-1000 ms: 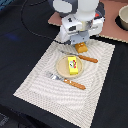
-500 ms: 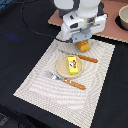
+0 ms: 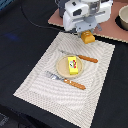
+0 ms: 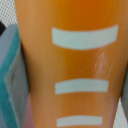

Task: Interact with the objects in diverse but meaningful ways.

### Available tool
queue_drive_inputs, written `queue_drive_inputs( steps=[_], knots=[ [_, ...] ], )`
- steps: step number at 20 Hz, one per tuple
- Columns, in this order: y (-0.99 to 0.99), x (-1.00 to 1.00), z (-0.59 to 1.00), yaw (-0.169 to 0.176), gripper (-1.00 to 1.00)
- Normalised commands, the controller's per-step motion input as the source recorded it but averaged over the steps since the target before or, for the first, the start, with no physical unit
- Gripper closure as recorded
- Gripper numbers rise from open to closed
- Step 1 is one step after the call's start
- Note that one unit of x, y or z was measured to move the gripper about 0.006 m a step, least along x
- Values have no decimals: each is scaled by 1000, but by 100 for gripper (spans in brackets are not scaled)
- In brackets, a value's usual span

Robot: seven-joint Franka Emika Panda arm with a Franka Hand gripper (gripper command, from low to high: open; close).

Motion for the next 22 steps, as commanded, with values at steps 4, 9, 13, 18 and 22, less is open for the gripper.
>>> queue_drive_inputs(
  steps=[4,9,13,18,22],
  knots=[
    [-766,-426,0,-1,100],
    [-712,-447,0,-24,100],
    [-668,-476,0,-48,100],
    [-788,-380,-9,-28,100],
    [-544,-452,0,5,100]
  ],
)
